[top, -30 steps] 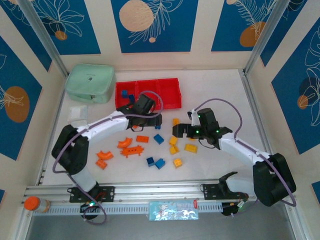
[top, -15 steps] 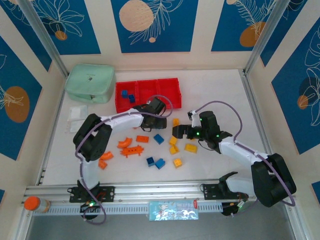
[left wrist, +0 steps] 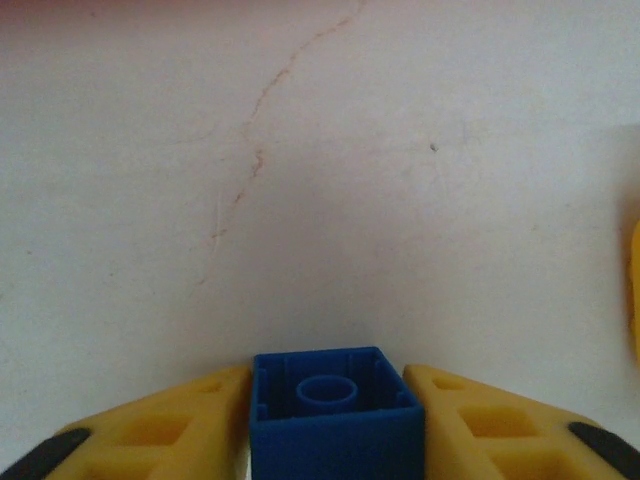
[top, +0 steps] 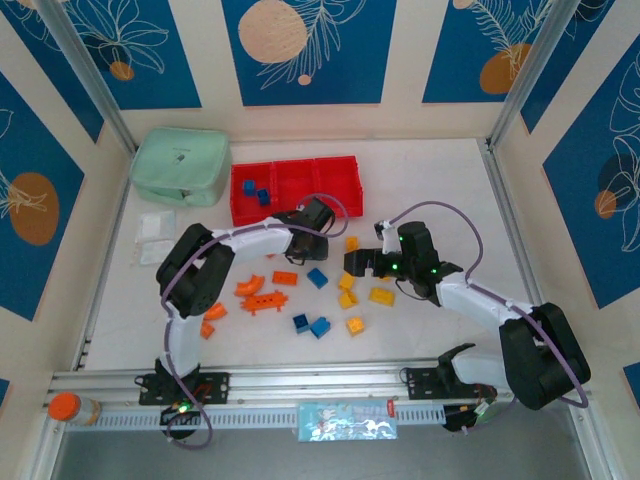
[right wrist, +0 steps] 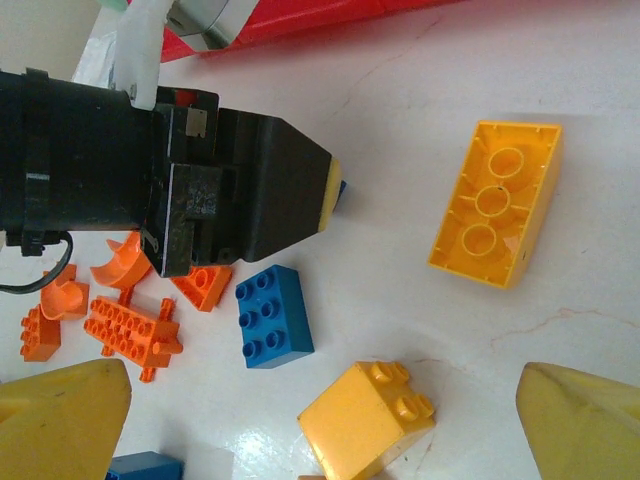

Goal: Sort the legos into containers by color
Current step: Pick up the lego from the center of the table.

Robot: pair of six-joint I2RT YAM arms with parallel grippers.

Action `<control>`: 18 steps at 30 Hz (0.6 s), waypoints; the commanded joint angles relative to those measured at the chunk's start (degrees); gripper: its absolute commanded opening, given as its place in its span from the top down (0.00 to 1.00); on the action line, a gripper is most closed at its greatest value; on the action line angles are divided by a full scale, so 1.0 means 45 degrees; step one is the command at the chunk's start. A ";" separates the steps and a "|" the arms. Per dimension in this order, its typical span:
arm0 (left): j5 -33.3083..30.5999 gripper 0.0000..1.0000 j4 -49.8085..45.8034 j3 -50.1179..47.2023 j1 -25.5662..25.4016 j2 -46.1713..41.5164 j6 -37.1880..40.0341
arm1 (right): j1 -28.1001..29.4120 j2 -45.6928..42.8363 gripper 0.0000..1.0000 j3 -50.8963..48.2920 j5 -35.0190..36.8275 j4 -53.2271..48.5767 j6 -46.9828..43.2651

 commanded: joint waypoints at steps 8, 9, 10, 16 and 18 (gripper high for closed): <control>-0.0298 0.70 -0.0294 0.0088 -0.0076 -0.0735 0.0386 | 0.0069 -0.0260 0.01 0.0098 0.0025 -0.0537 -0.0556; -0.0349 0.70 -0.0355 0.0048 -0.0086 -0.0896 0.0441 | 0.0115 -0.0340 0.01 0.0197 0.0117 -0.0786 -0.0627; -0.0449 0.71 -0.0444 -0.0010 -0.0077 -0.1093 0.0475 | 0.0174 -0.0456 0.01 0.0280 0.0239 -0.1037 -0.0693; -0.0838 0.73 -0.0770 -0.0529 0.0153 -0.2673 0.0860 | 0.0604 -0.0645 0.01 0.1064 0.0567 -0.2306 -0.0723; -0.1140 0.73 -0.1027 -0.0618 0.0337 -0.3231 0.1082 | 0.0784 -0.0504 0.01 0.1416 0.0455 -0.2651 -0.0677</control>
